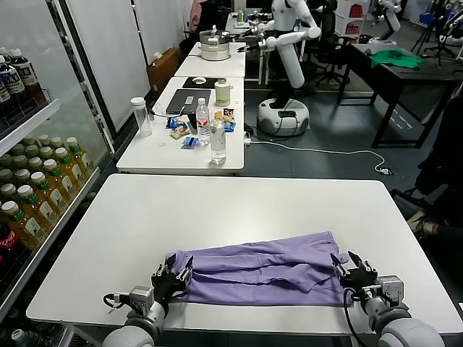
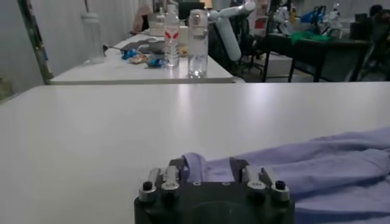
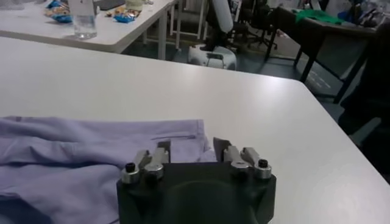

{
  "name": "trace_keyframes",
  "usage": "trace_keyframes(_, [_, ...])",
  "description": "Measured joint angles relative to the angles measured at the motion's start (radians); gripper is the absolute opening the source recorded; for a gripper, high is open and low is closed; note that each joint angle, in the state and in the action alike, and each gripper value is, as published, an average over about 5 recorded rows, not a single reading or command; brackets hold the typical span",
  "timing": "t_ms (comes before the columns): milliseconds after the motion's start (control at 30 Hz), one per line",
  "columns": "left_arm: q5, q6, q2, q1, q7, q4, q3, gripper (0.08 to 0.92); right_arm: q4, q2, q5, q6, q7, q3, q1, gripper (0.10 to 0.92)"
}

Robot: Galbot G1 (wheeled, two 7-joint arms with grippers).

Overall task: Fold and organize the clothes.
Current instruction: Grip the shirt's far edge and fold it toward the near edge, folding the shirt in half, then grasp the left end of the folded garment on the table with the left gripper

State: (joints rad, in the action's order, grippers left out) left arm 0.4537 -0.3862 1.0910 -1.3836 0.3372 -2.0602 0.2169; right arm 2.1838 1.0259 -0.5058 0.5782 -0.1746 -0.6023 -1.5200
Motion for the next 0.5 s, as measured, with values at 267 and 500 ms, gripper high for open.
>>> trace_keyframes(267, [-0.093, 0.001, 0.069, -0.014, 0.074, 0.033, -0.014, 0.794, 0.01, 0.009, 0.013, 0.0, 0.001, 0.002, -0.008, 0.814])
trace_keyframes(500, [-0.114, -0.025, 0.106, -0.012, 0.115, 0.059, -0.019, 0.767, 0.019, 0.014, 0.017, 0.0, 0.001, 0.003, -0.015, 0.823])
